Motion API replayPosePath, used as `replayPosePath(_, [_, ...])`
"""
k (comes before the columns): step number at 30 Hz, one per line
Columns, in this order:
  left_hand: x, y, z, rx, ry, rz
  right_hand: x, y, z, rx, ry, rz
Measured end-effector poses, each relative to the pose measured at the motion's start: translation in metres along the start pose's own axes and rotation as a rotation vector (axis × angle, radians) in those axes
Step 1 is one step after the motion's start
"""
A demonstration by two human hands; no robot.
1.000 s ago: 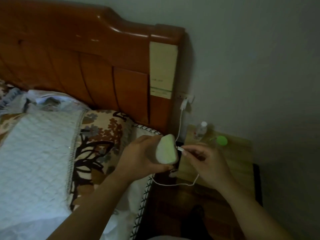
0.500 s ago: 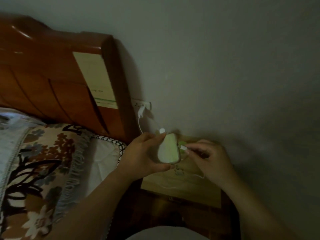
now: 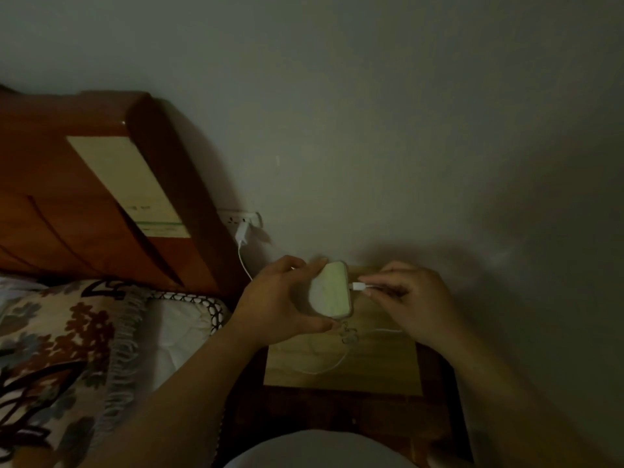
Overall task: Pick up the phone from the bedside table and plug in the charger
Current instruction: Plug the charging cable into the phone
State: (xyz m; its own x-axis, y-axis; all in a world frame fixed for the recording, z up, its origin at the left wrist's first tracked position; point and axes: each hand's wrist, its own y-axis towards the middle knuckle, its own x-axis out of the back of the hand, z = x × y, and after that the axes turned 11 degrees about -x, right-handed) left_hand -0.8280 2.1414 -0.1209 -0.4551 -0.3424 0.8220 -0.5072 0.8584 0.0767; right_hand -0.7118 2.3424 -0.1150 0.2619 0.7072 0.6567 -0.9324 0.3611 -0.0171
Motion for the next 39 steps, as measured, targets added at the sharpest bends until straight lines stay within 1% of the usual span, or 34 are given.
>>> replayPosePath(7, [0.012, 0.006, 0.006, -0.050, -0.019, 0.025, 0.000, 0.004, 0.008, 0.022, -0.042, -0.026])
replayPosePath(10, [0.016, 0.007, 0.010, -0.069, -0.017, 0.046, -0.003, 0.004, 0.012, -0.002, -0.050, -0.016])
replayPosePath(18, [0.024, 0.006, 0.018, -0.086, 0.012, 0.066, -0.010, 0.004, 0.024, -0.046, -0.005, 0.031])
replayPosePath(22, [0.026, 0.004, 0.019, -0.100, 0.038, 0.075, -0.016, 0.003, 0.029, -0.010, -0.054, 0.029])
replayPosePath(28, [0.024, 0.005, 0.022, -0.096, 0.057, 0.085, -0.022, 0.003, 0.029, -0.050, -0.079, 0.028])
replayPosePath(34, [0.019, 0.006, 0.020, -0.125, 0.060, 0.089, -0.026, -0.004, 0.025, -0.073, -0.034, 0.024])
replayPosePath(39, [0.007, 0.009, 0.017, -0.148, 0.091, 0.174, -0.028, -0.020, 0.014, -0.090, -0.021, -0.011])
